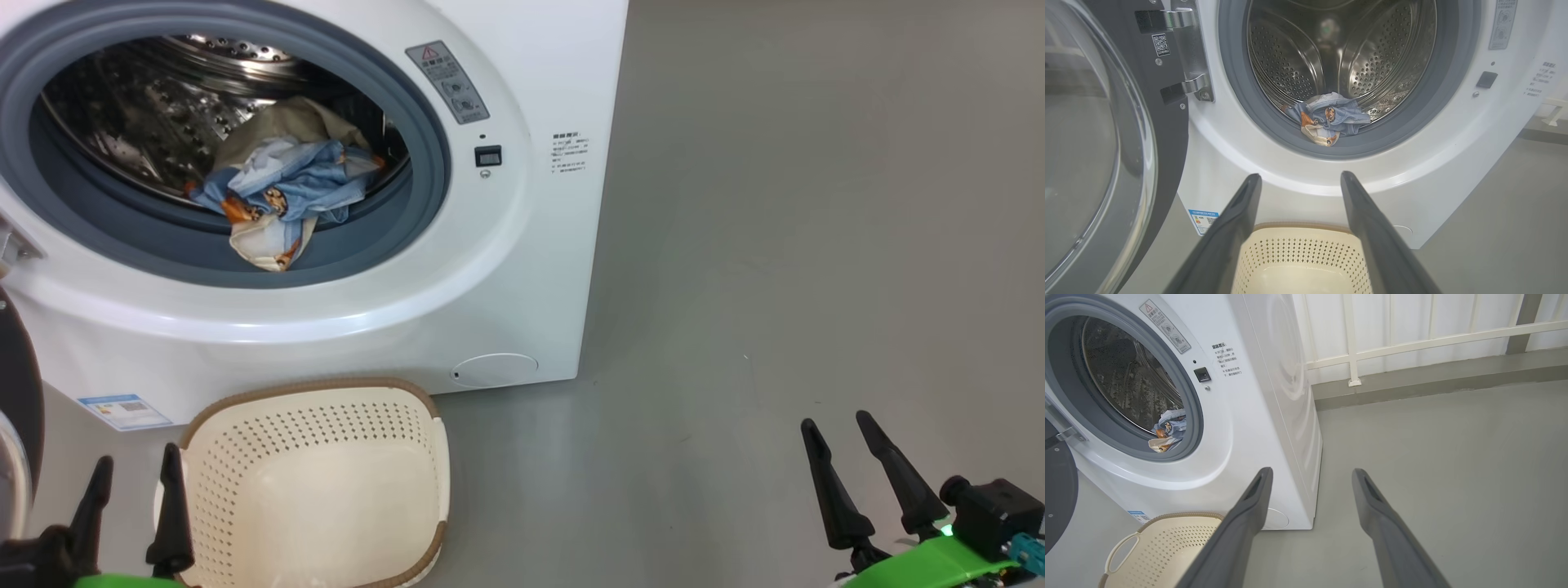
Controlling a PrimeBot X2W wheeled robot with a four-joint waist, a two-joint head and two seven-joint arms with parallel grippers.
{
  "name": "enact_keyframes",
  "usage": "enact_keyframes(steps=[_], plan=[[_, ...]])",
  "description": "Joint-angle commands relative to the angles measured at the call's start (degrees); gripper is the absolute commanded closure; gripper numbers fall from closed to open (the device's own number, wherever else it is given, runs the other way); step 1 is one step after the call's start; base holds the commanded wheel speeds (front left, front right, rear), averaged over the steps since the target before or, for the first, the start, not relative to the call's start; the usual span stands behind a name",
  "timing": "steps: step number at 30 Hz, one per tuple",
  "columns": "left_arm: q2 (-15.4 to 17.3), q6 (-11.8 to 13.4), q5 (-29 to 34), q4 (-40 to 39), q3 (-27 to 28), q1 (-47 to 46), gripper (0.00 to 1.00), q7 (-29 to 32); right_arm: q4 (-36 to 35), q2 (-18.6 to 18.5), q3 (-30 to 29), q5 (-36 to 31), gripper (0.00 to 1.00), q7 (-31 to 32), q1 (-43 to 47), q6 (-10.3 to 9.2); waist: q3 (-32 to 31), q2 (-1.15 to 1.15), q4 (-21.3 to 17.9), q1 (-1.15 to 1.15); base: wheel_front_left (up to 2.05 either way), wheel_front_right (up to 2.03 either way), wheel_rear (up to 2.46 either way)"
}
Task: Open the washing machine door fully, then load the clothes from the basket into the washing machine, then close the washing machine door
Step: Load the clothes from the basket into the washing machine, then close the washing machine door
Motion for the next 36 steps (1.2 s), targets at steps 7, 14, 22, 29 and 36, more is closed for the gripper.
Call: enact_keyframes(steps=[7, 14, 22, 29, 36], plan=[[0.44, -0.09, -0.26, -4.48, 2.93, 1.71, 0.0, -0.36, -1.87, -1.36, 0.1, 0.31, 0.0, -0.28, 0.78, 0.09, 0.12, 0.0, 0.2, 0.0, 0.0, 0.0, 0.0], [0.32, -0.09, -0.11, -5.02, 2.8, 1.77, 0.0, -0.36, -1.96, -1.26, 0.15, 0.34, 0.0, -0.28, 0.52, 0.09, -0.05, 0.0, 0.2, 0.0, 0.0, 0.0, 0.0], [0.28, -0.09, 0.33, -5.2, 2.63, 2.3, 0.0, -0.36, -2.17, -1.07, 0.19, 0.34, 0.0, -0.28, 0.65, 0.09, -0.23, 0.0, 0.23, 0.0, -0.11, 0.11, 0.0], [0.54, -0.09, -0.08, -5.53, 2.1, 2.5, 0.0, -0.36, -2.34, -0.92, 0.21, 0.17, 0.0, -0.28, 0.61, 0.09, -0.03, 0.0, 0.31, 0.0, -1.08, 1.08, 0.0], [0.51, -0.09, -0.73, -6.12, 2.28, 3.06, 0.0, -0.36, -2.35, -0.88, 0.12, 0.09, 0.0, -0.28, 0.83, 0.09, -0.2, 0.0, 0.39, 0.0, -1.39, 1.39, 0.0]])
